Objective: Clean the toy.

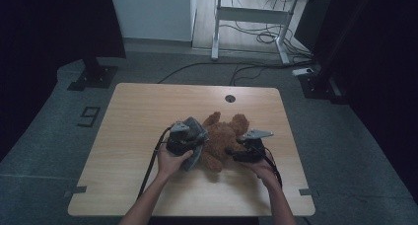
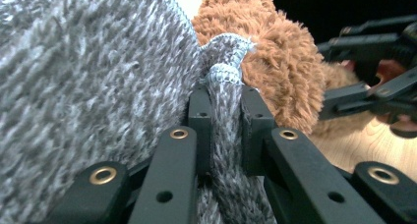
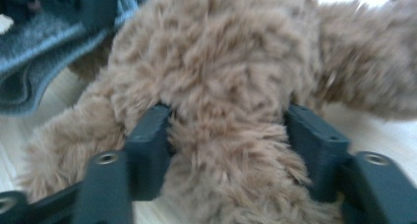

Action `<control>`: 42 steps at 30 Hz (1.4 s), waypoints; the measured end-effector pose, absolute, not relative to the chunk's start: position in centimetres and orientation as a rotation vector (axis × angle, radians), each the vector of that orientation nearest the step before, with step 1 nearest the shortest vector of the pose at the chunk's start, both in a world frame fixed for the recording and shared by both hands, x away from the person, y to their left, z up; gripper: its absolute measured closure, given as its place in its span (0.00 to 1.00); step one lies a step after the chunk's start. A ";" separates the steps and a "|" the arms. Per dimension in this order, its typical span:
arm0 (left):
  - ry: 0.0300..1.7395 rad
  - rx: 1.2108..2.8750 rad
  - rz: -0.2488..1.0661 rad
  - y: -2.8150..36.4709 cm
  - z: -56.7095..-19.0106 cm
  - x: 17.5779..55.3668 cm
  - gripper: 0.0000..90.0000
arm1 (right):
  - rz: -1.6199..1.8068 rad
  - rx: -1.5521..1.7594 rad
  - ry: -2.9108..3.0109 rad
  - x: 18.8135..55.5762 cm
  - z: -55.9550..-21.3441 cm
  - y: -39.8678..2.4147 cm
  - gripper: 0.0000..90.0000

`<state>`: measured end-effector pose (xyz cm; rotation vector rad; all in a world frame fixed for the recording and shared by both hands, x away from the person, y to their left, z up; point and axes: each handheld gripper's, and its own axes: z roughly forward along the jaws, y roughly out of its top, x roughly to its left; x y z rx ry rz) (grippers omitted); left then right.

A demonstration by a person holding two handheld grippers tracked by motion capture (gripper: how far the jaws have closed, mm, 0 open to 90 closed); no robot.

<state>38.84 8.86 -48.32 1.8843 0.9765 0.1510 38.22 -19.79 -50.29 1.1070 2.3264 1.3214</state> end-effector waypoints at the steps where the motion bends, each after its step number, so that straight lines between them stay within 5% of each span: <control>1: 0.975 1.884 0.148 8.9 -48.3 38.8 0.87 | 1.320 1.108 2.337 38.1 -50.6 -19.9 0.49; 7: 0.986 1.864 0.120 8.7 -48.0 38.1 0.87 | 1.353 1.080 2.372 37.0 -52.4 -20.0 0.68; 21: 0.850 1.881 0.181 3.4 -43.9 37.0 0.87 | 1.413 0.969 2.312 34.7 -54.2 -20.3 0.71; 29: 0.845 2.061 0.212 -3.2 -46.3 38.8 0.87 | 1.436 0.962 2.302 34.2 -54.6 -20.7 0.71; 35: 0.887 2.017 0.189 -1.4 -46.2 39.1 0.87 | 1.438 0.957 2.300 34.3 -54.6 -20.7 0.71; 42: 0.991 2.003 0.367 3.3 -45.2 39.2 0.87 | 1.433 0.960 2.302 34.2 -54.6 -20.7 0.71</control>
